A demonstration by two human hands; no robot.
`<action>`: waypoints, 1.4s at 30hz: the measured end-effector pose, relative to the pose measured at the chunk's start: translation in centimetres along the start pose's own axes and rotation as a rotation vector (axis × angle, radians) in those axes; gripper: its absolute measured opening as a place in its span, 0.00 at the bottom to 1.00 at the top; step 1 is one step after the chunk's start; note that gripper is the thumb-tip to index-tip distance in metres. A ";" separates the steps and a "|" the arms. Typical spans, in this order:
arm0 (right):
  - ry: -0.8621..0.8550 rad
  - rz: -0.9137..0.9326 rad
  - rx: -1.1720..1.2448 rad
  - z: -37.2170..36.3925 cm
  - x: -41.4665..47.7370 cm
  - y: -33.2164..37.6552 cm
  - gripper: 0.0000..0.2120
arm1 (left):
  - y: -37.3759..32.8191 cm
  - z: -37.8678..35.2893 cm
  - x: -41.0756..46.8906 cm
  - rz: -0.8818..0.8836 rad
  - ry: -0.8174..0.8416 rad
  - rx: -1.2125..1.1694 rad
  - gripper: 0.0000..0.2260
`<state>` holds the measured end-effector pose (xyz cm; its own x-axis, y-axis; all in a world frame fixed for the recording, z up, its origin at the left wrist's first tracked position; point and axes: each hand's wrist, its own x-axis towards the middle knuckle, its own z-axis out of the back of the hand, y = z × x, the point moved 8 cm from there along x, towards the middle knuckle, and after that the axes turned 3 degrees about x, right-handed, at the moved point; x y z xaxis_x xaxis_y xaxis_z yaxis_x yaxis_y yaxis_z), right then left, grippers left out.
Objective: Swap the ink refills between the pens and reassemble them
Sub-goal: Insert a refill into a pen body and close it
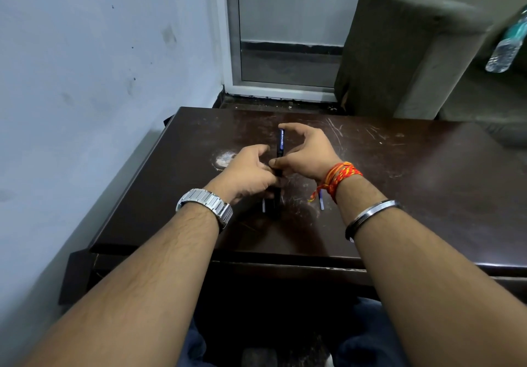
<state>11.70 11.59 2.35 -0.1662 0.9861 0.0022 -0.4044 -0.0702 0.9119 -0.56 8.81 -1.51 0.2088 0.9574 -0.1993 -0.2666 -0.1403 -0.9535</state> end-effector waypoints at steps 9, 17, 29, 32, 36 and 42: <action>-0.211 -0.225 -0.159 3.7 0.4 -2.9 0.30 | 0.6 2.4 0.9 0.004 -0.204 0.140 0.38; -0.291 -0.386 -0.302 7.2 -0.7 -4.6 0.16 | 0.3 4.1 0.1 -0.004 -0.336 0.450 0.29; -0.214 -0.522 -0.346 6.7 -1.9 -5.8 0.20 | 0.9 3.7 -0.1 0.113 -0.288 0.533 0.24; -0.204 -0.527 -0.359 6.4 -2.0 -5.8 0.21 | 0.9 3.6 -0.2 0.128 -0.287 0.537 0.23; -0.201 -0.526 -0.399 6.5 -2.0 -5.8 0.20 | 1.0 3.5 -0.2 0.155 -0.281 0.515 0.22; -0.181 -0.510 -0.419 6.2 -2.3 -5.8 0.22 | 1.5 3.2 -0.2 0.187 -0.252 0.484 0.17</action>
<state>20.03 10.72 -0.39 0.2757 0.9184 -0.2839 -0.7119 0.3935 0.5816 -4.03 9.22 -2.21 -0.0978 0.9663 -0.2380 -0.6902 -0.2382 -0.6833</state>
